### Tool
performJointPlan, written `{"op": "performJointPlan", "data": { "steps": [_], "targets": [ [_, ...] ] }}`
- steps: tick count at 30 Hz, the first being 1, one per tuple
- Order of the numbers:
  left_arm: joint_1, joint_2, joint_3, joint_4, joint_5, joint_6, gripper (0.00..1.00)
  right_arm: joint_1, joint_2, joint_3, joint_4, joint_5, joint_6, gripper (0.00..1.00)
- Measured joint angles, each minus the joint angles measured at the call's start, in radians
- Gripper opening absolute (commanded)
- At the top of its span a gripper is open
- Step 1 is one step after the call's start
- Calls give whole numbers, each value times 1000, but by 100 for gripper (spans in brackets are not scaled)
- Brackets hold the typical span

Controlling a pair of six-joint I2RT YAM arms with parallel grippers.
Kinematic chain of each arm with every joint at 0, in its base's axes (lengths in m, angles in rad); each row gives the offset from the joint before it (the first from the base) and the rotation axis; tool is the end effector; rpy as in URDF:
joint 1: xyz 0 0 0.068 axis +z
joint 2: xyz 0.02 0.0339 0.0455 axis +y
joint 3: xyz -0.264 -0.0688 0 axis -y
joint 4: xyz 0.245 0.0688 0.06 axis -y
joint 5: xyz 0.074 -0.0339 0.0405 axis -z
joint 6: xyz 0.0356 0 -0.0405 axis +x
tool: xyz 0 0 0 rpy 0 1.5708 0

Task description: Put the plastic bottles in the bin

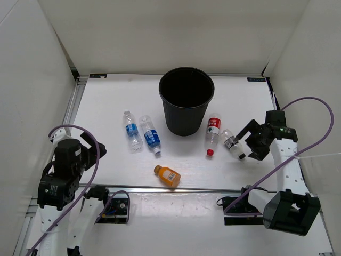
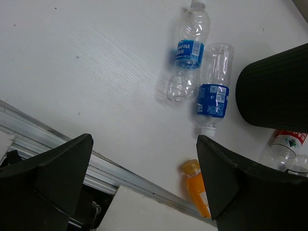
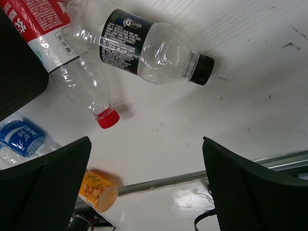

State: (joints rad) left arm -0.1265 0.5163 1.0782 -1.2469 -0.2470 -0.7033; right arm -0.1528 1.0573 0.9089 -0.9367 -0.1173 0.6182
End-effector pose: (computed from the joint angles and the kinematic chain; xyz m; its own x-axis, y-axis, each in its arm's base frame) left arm 0.0505 0.0023 0.3565 -0.4363 -0.5767 -0.6907 -0.4559 0.8035 -0.3829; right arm 0.1909 -0.0252 0.2699 -0.6560 0.6834 -0.3204 0.5858 0.7287 0.3549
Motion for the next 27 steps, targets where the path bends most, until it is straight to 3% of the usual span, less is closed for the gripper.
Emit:
{"op": "performJointPlan", "data": {
  "steps": [11,17,27],
  "targets": [
    [0,-6,-161,55,-1,23,100,131,101,-29,101,-10,-186,100],
    [0,16,-188,100,8,54,100,213,262,-15,101,108,-232,100],
    [0,111,-187,155,21,116,100,262,420,154,109,288,-284,100]
  ]
}}
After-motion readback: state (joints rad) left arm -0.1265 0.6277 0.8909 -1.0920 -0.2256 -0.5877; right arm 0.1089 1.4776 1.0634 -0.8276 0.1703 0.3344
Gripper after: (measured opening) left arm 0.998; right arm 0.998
